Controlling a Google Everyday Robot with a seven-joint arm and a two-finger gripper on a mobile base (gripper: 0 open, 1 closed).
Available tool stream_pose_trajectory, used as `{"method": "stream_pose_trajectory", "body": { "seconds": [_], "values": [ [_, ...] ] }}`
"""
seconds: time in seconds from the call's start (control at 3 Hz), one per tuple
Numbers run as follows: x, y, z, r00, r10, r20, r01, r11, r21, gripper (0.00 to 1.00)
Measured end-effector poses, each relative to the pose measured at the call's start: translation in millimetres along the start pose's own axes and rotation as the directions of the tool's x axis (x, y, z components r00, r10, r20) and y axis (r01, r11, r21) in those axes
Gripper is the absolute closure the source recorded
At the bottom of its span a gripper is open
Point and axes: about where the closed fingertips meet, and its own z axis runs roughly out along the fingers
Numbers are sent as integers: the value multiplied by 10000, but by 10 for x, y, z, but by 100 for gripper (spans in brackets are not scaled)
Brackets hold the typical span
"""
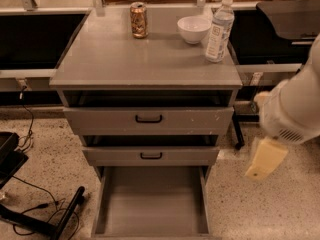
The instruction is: Close bottom drawer
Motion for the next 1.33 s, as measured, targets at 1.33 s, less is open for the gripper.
{"method": "stream_pose_trajectory", "body": {
  "seconds": [1.33],
  "values": [
    [774, 1024, 2335, 9778, 1933, -804, -2024, 9709, -1281, 0]
  ]
}}
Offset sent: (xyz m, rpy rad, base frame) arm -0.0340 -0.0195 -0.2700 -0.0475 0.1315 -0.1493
